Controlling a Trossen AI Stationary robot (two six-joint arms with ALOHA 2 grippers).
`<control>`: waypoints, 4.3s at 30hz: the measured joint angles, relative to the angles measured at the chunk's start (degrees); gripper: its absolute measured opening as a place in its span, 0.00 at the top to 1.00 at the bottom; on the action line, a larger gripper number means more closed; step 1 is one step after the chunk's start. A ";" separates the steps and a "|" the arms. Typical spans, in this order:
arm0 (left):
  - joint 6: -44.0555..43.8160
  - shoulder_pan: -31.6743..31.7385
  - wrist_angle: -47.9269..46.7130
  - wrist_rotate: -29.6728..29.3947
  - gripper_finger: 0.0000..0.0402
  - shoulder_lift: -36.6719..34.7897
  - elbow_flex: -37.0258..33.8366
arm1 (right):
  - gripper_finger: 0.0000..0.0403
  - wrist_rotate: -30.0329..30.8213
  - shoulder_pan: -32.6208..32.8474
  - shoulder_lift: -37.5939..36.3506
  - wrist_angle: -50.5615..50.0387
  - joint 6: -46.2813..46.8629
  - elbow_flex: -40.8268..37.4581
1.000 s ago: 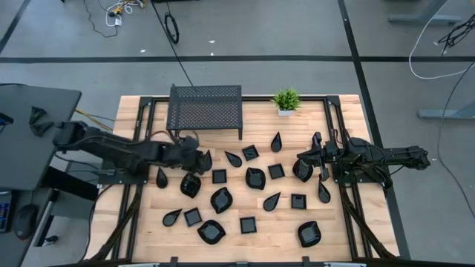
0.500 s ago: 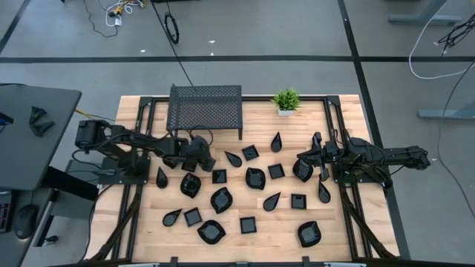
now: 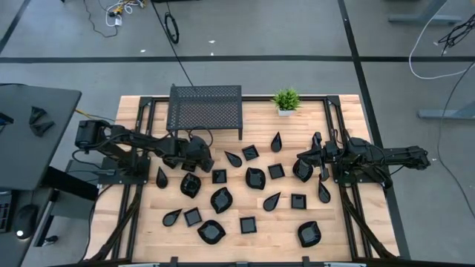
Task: Pick & Place Mini shaped plates
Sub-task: Put the black drop shaped plate on the shelf, then put the black leaf shaped plate on the shelf
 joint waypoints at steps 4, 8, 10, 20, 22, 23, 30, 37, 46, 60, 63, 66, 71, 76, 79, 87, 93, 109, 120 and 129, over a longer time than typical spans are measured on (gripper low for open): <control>-0.06 0.00 0.38 0.00 0.83 0.60 -0.02 | 0.96 -0.01 0.01 0.00 0.00 0.00 0.00; -0.07 0.00 0.84 0.00 0.86 1.05 -0.09 | 0.96 -0.02 0.01 0.00 0.01 0.02 0.00; -0.08 0.00 0.61 0.00 0.87 1.09 -0.09 | 0.96 0.00 0.00 0.00 0.00 0.00 0.00; -0.06 0.00 1.11 -0.23 0.98 0.88 -0.04 | 0.96 0.00 0.02 0.00 0.00 0.02 0.00; -0.02 0.00 0.99 -0.24 0.99 0.25 0.00 | 0.96 -0.01 0.01 0.00 0.00 0.00 0.00; 0.02 0.00 0.99 -0.24 0.98 0.04 0.17 | 0.96 0.00 0.01 -0.02 0.00 0.01 0.00; 4.48 -0.08 -0.10 3.38 0.99 -3.16 4.90 | 0.96 -0.02 0.00 0.00 0.00 0.00 0.00; 12.84 -0.20 -11.42 9.24 0.99 -6.83 17.52 | 0.96 0.00 0.00 0.00 0.00 0.00 0.00; 23.33 7.44 -35.38 1.84 0.99 -11.21 33.87 | 0.96 0.02 0.00 0.00 0.00 0.01 0.00; 34.60 39.49 -37.07 5.33 0.98 -9.66 33.99 | 0.96 0.00 0.02 0.00 0.00 0.00 0.00; 35.91 43.66 -37.17 5.91 0.98 -7.86 33.97 | 0.96 0.00 0.01 0.00 0.00 0.00 0.00; 36.15 45.49 -37.15 5.96 0.99 -6.44 33.97 | 0.96 0.00 0.00 0.00 0.00 0.00 0.00; 36.20 46.27 -37.10 6.52 0.98 -4.85 33.97 | 0.96 0.00 0.01 0.00 0.00 0.01 0.00; 36.00 46.23 -38.24 8.63 0.97 -3.38 33.97 | 0.96 0.00 0.01 0.00 0.00 0.01 0.00; 35.99 46.25 -38.96 8.55 0.98 -2.66 33.97 | 0.96 0.00 0.00 0.00 0.00 0.01 0.00; 36.16 46.25 -40.32 5.61 0.96 -2.39 33.97 | 0.96 0.00 0.01 0.00 0.00 0.01 0.00; 36.16 46.25 -41.71 3.95 0.95 -2.39 33.97 | 0.96 0.00 0.02 0.00 0.00 0.02 0.00; 37.08 46.24 -43.66 1.97 0.75 -4.02 35.61 | 0.96 0.00 0.02 0.00 0.00 0.01 0.00; 36.31 33.07 -40.50 1.81 0.74 -18.10 32.35 | 0.96 0.00 0.02 0.00 0.00 0.01 0.00; 31.41 7.52 -8.34 -0.04 0.74 -28.29 10.42 | 0.96 0.00 0.02 -0.02 0.00 0.02 0.00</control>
